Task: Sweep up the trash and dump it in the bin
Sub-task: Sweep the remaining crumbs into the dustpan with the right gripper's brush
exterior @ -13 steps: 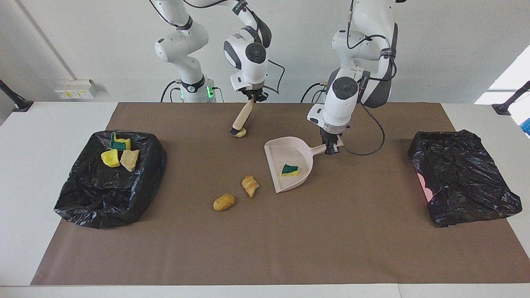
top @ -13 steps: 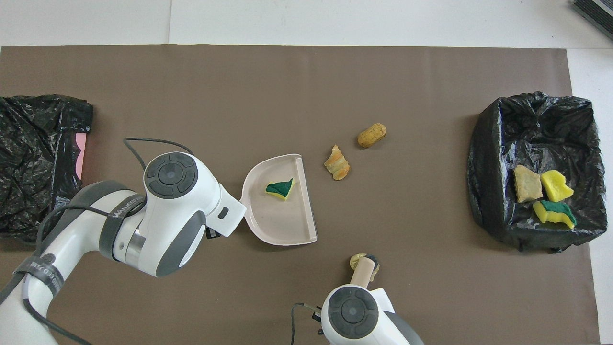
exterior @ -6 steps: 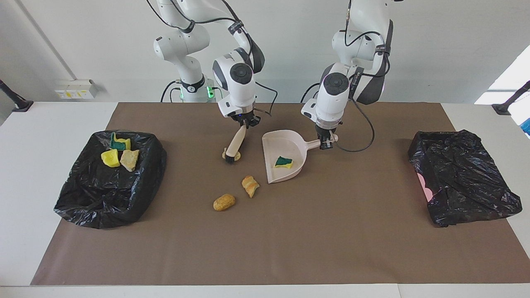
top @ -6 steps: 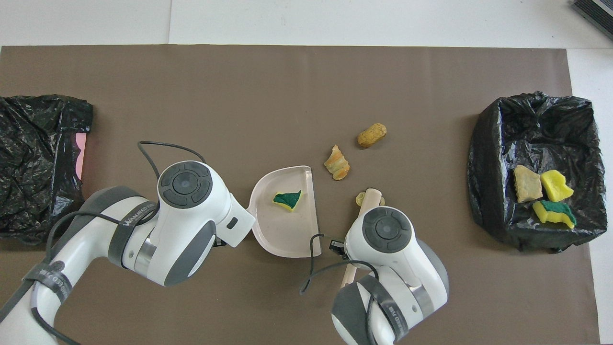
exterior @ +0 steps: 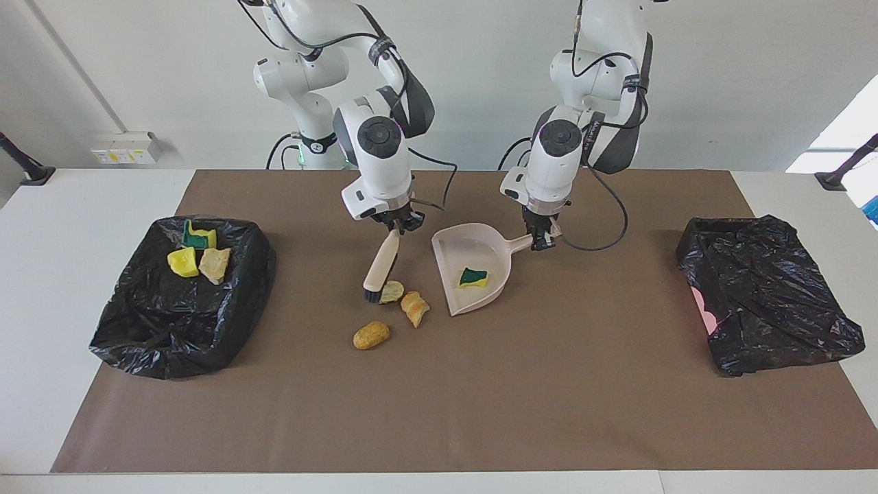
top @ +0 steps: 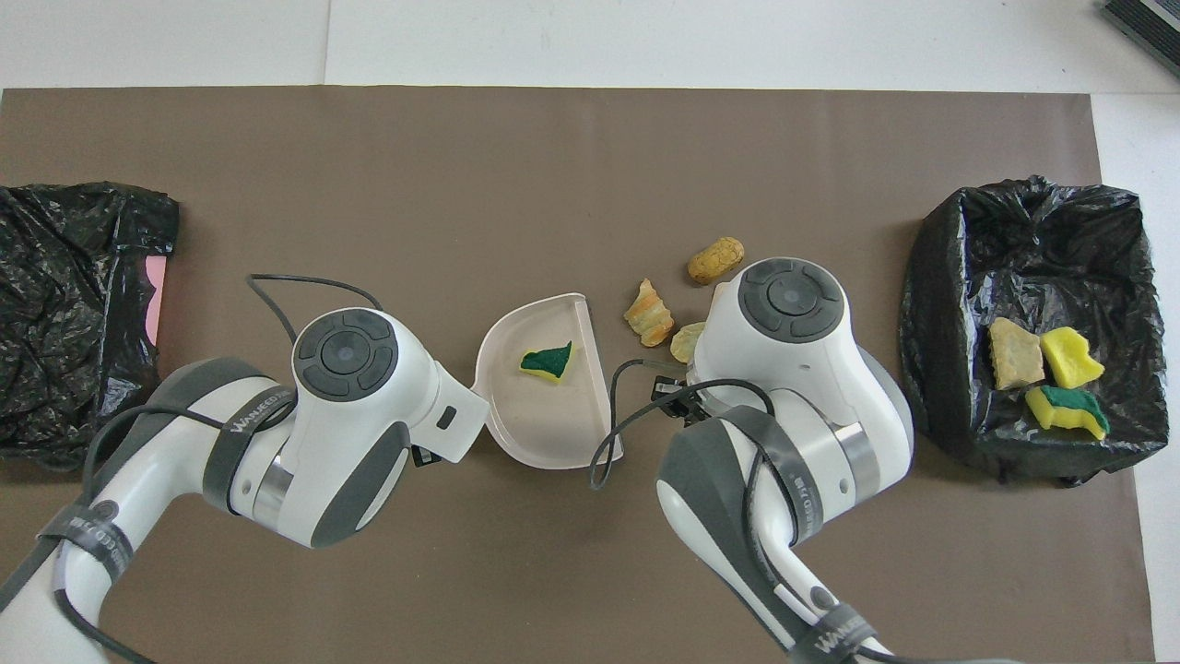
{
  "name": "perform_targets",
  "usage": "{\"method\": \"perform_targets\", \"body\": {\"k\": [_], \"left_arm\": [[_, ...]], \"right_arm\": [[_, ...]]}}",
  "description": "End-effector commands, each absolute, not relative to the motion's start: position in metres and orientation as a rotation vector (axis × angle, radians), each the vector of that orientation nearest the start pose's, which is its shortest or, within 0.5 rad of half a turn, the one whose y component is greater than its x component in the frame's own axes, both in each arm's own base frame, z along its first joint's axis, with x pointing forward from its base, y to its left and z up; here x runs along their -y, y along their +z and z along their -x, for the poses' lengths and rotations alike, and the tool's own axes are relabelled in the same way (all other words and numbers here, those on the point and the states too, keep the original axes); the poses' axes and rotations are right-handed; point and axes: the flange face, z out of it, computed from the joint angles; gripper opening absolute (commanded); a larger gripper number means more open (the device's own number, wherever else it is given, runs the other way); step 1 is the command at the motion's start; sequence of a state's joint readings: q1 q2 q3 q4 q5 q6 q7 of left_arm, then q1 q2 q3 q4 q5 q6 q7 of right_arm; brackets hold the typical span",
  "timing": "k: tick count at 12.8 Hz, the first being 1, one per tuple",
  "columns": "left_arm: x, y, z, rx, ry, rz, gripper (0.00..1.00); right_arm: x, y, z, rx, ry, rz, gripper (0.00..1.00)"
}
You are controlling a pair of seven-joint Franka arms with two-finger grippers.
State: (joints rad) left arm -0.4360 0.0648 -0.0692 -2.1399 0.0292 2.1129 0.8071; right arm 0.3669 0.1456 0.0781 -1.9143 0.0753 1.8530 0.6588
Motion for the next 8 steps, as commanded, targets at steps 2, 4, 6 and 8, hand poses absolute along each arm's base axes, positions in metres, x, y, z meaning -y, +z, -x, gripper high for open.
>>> {"method": "perform_targets", "body": {"k": [2,4,6,8], "left_arm": [[0.252,0.368,-0.471,-1.751,0.111,2.584,0.00],[0.252,0.368,-0.471,-1.702,0.110,2.616,0.00],[0.252,0.369,-0.471,-1.692,0.098,2.624,0.00],[0.252,0.369,-0.471,-1.661,0.097,2.649,0.00]], "right_arm": [[-0.189,0.401,-0.545,0.003,0.266,3.267,0.00],[-0.144,0.396,-0.565,0.273,0.242,3.276,0.00],[-0.127,0.386,-0.575,0.466,0.230,3.305,0.00],[-0.126,0.358,-0.582,0.553,0.296,3.323,0.00]]}}
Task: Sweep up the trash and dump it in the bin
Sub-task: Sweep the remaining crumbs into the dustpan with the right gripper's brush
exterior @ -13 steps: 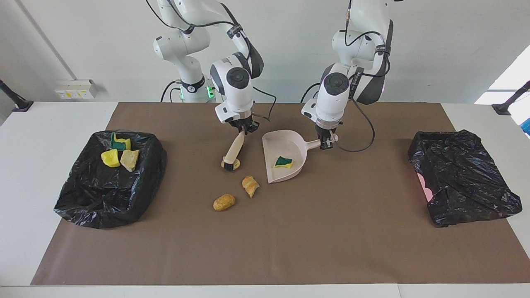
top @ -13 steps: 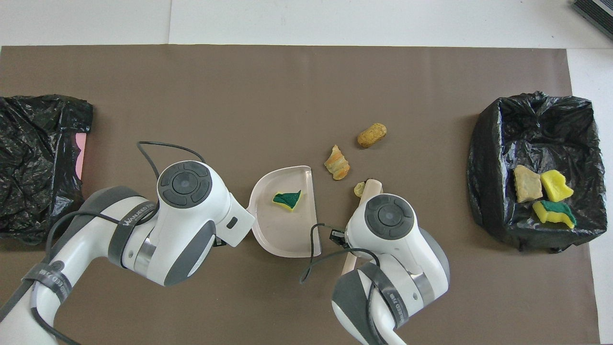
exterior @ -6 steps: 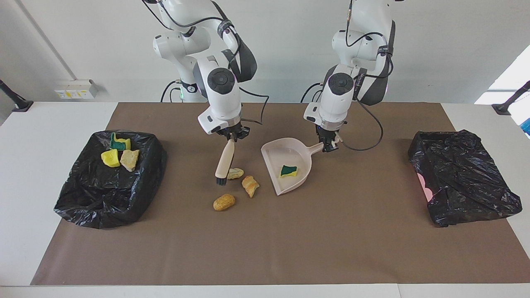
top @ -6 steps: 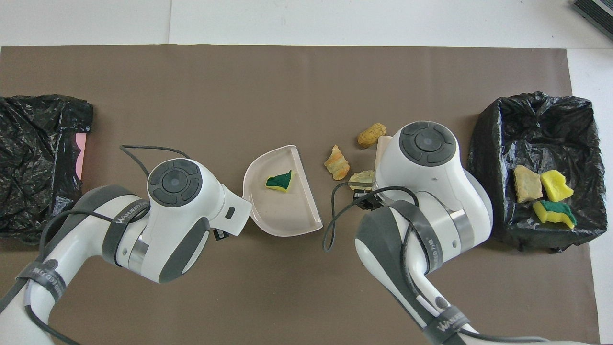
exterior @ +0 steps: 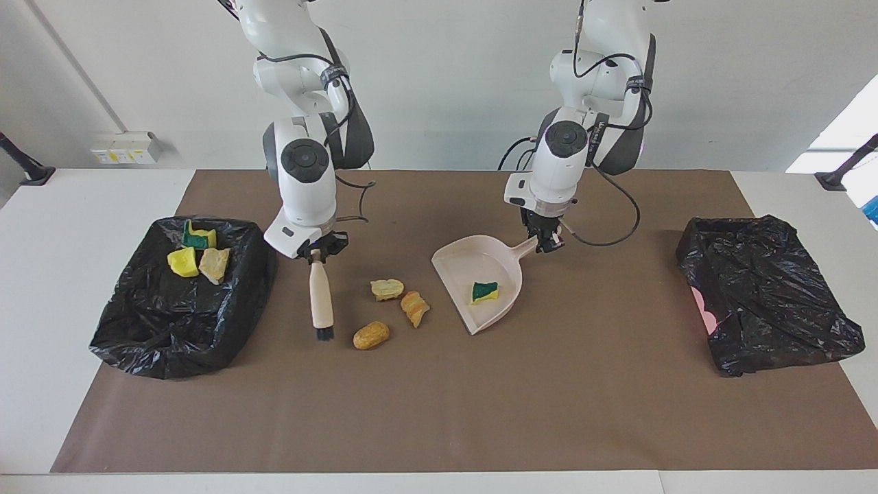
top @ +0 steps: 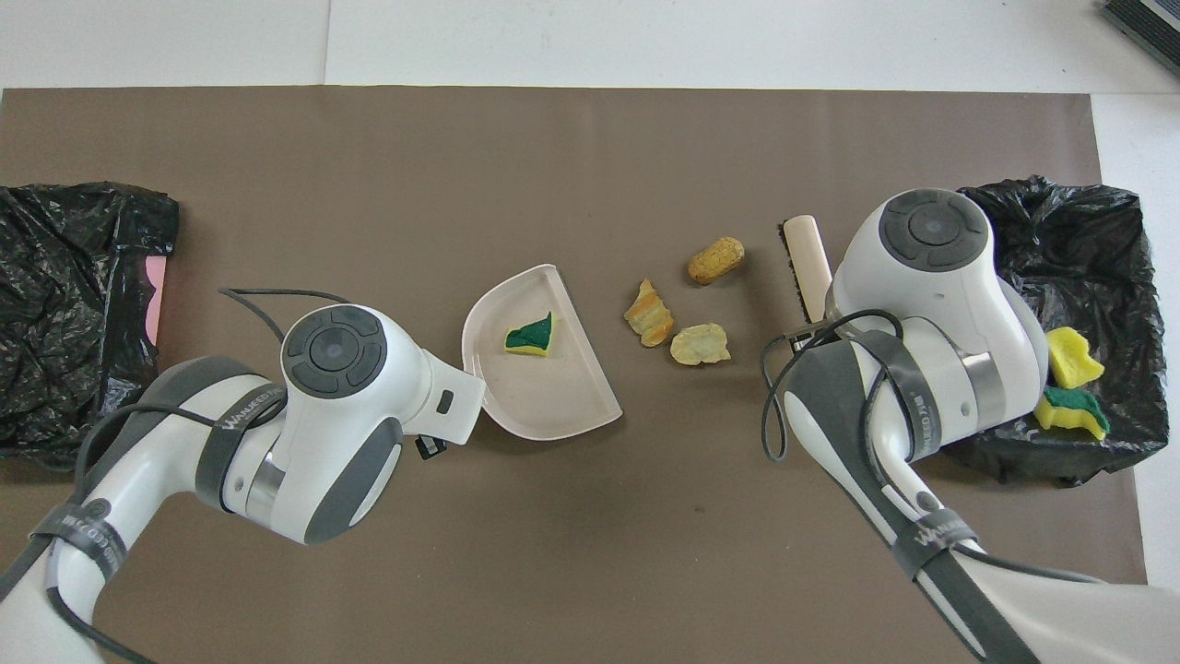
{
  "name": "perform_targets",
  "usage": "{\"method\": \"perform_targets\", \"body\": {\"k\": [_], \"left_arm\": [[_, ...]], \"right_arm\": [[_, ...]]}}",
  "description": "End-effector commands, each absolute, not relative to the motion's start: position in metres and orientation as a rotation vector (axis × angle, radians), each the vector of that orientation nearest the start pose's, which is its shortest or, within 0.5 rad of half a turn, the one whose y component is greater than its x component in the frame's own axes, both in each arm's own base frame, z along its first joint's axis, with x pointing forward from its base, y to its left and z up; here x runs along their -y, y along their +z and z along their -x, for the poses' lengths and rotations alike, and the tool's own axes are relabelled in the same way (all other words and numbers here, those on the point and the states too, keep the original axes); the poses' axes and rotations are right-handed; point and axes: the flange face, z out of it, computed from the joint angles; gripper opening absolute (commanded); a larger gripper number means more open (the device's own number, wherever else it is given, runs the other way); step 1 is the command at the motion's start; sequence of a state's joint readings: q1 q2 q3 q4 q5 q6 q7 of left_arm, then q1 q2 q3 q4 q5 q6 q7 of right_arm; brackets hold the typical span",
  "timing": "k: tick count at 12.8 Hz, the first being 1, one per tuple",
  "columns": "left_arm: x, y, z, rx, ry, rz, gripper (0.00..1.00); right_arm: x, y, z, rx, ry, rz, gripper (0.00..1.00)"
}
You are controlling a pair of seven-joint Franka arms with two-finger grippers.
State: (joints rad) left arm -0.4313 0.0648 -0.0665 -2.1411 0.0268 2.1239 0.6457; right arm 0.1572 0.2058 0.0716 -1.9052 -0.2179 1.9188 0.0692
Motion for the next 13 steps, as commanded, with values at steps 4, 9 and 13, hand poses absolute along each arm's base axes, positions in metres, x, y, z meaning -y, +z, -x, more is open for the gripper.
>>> {"method": "perform_targets", "body": {"k": [4,9,13], "left_arm": [[0.252,0.368,-0.472,-1.613,0.096,2.697,0.00],[0.253,0.368,-0.472,-1.613,0.087,2.697,0.00],[0.252,0.367,-0.471,-1.615,0.089,2.695,0.00]], "right_arm": [[-0.152,0.340,-0.581,0.604,0.339,3.279,0.00],[-0.235,0.323,-0.557,0.579,0.390,3.132,0.00],[-0.289,0.325,-0.528,0.560,0.417,2.991,0.00]]}}
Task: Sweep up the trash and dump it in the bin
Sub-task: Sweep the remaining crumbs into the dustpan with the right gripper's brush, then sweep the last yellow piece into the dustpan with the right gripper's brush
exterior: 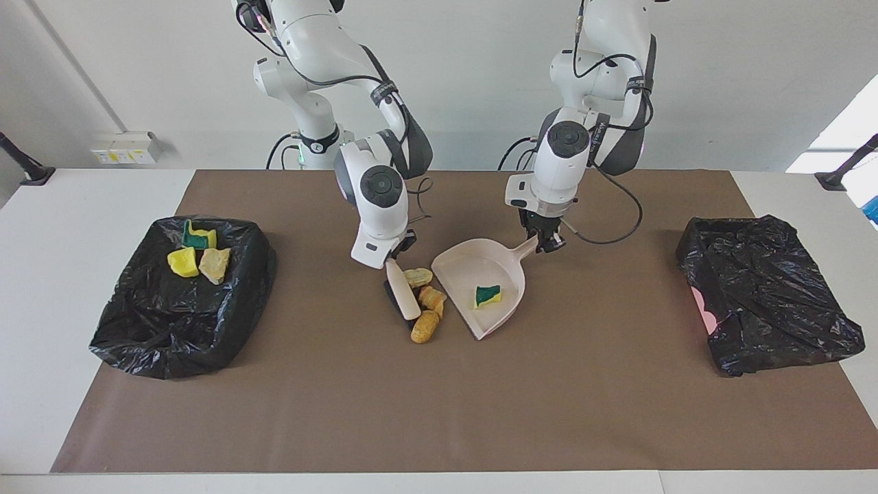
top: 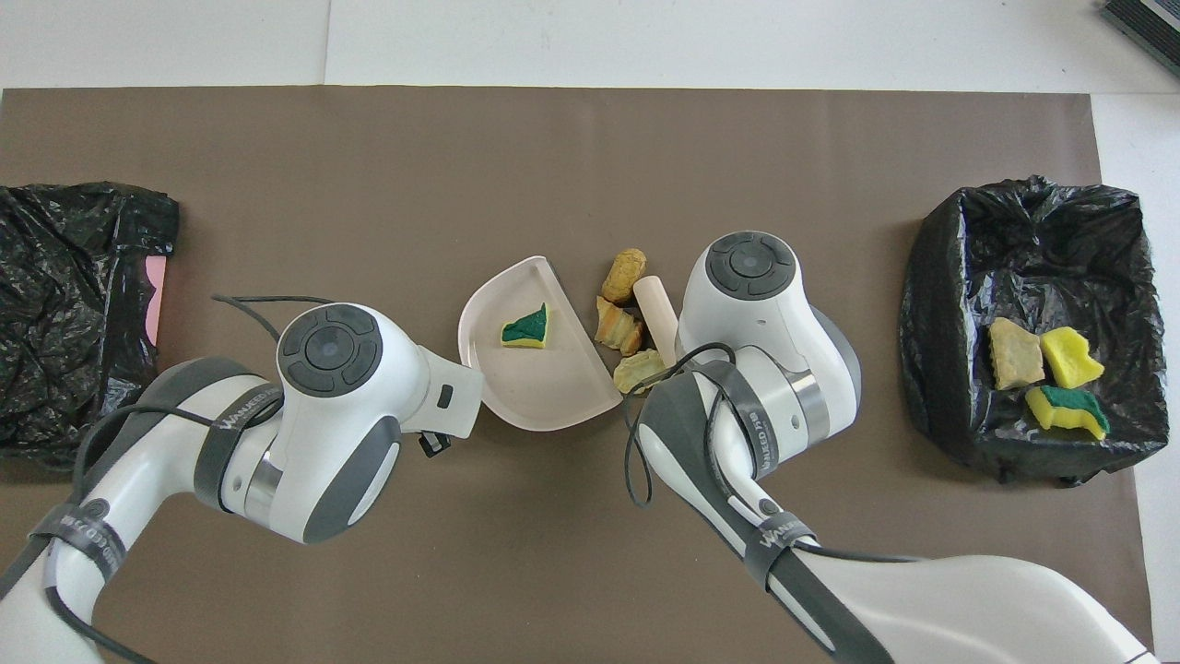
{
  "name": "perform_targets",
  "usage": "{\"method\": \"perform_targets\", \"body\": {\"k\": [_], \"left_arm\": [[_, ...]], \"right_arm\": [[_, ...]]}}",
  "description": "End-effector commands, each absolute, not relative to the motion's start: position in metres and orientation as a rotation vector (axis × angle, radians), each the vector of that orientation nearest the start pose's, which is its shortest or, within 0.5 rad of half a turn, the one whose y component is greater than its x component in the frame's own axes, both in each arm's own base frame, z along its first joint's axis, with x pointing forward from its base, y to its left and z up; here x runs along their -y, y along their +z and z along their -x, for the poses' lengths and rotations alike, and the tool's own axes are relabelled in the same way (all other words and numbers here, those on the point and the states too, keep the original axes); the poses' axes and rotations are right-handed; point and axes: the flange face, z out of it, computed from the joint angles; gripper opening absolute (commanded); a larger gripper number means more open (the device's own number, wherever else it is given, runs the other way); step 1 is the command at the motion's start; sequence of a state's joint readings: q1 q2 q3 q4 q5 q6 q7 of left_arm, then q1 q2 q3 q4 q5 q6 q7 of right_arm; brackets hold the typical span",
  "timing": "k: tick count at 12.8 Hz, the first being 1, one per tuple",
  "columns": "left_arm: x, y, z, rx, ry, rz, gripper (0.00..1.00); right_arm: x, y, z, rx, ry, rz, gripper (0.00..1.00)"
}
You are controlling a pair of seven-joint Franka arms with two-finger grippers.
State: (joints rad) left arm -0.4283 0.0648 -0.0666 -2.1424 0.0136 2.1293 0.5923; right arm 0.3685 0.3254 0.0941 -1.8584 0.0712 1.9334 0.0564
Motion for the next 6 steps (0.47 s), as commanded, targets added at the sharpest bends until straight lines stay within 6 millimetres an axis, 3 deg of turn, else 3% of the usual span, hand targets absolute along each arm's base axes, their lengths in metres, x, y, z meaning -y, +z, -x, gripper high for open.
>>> {"method": "perform_targets", "body": {"k": [1,4,6], "left_arm": [[0.252,0.367,-0.471,-1.615,0.089,2.695,0.00],[0.252,0.368,-0.471,-1.615,0.089,2.695,0.00],[0.252,0.367,-0.470,-1.613,0.091,2.697,0.00]], "right_arm": [[-0.301,0.327,-0.521,0.565,0.422,2.963,0.00],[-0.338,0.337,-0.502,0.466,0.461,2.804,0.00],[-0.349,0.344,-0.499,0.467,0.466,2.778,0.00]]}}
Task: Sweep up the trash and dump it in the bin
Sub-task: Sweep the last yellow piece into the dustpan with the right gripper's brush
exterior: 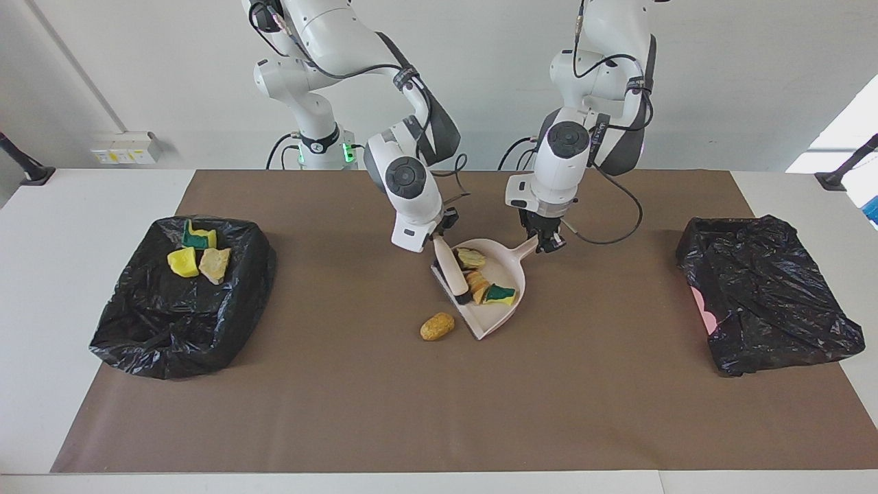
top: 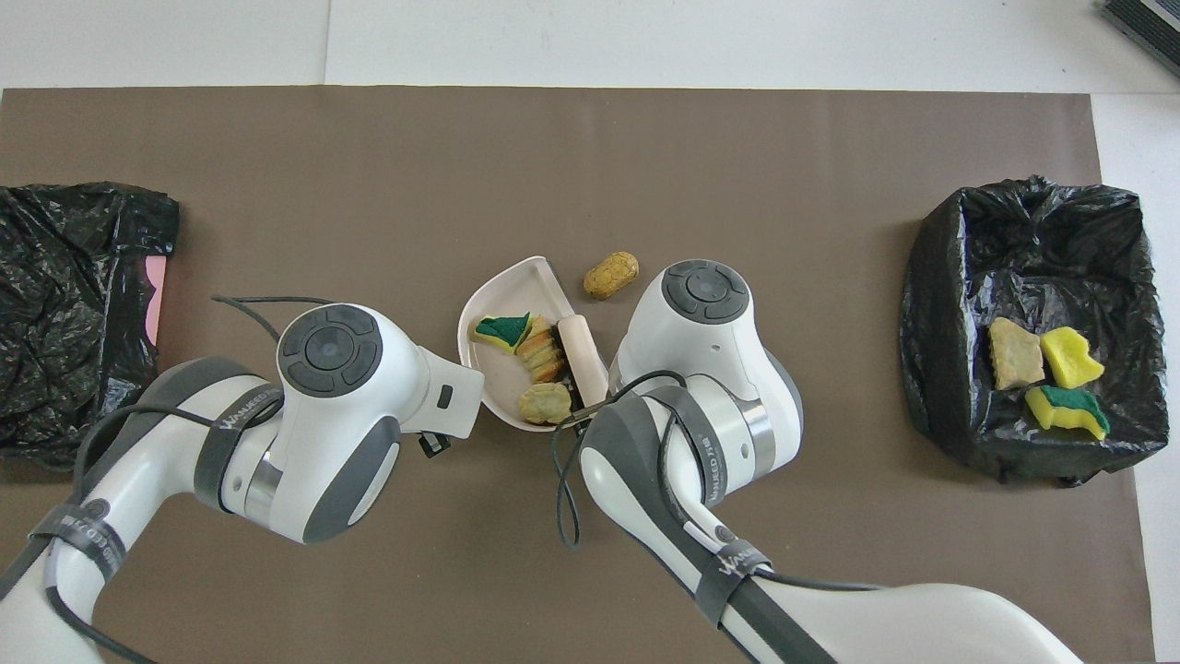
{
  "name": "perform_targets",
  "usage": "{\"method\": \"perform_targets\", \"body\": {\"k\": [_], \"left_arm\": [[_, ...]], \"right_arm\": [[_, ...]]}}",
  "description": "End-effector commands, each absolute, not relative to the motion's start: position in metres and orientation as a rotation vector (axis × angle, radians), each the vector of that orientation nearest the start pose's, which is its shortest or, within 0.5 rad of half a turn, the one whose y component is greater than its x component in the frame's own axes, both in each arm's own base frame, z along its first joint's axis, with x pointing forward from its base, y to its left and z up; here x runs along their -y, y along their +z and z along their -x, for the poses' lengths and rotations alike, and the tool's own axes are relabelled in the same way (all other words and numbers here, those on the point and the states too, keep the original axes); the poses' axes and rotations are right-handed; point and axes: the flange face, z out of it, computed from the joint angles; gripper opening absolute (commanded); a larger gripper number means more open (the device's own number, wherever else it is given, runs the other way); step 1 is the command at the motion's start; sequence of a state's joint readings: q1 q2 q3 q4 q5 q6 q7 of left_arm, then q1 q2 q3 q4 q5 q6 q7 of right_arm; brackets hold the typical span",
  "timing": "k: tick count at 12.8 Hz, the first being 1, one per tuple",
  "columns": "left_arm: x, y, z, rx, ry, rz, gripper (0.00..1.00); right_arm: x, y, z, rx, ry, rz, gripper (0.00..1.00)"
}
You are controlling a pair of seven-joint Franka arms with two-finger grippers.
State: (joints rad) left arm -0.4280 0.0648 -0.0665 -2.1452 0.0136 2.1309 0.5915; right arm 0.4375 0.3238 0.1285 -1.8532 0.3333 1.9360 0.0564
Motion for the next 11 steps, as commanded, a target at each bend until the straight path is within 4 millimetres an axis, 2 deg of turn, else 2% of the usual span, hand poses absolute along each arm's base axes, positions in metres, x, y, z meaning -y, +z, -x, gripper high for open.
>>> {"method": "perform_targets", "body": {"k": [1,4,7,9,11], "left_arm": [[0.251,0.366,-0.469,-1.613,0.094,2.696,0.00],[0.251,0.366,-0.469,-1.613,0.094,2.696,0.00],[0.252,0.366,-0.469,-1.615,0.094,2.695,0.00],[0.254,0.367,-0.468,-1.619,0.091,2.693,0.00],[0.254,0.367,-0.468,-1.619,0.091,2.693,0.00]], "right_arm": [[-0.339,0.351,-0.505,0.452,0.452,2.780,0.00],[-0.290,0.380,-0.534,0.352,0.369,2.807,0.00],[-0.248,0.399,-0.567,0.385,0.253,2.945,0.00],[-0.229,0.397,-0.587,0.437,0.175,3.048,0.00],[-0.229,0.380,-0.609,0.534,0.139,3.137,0.00]]}}
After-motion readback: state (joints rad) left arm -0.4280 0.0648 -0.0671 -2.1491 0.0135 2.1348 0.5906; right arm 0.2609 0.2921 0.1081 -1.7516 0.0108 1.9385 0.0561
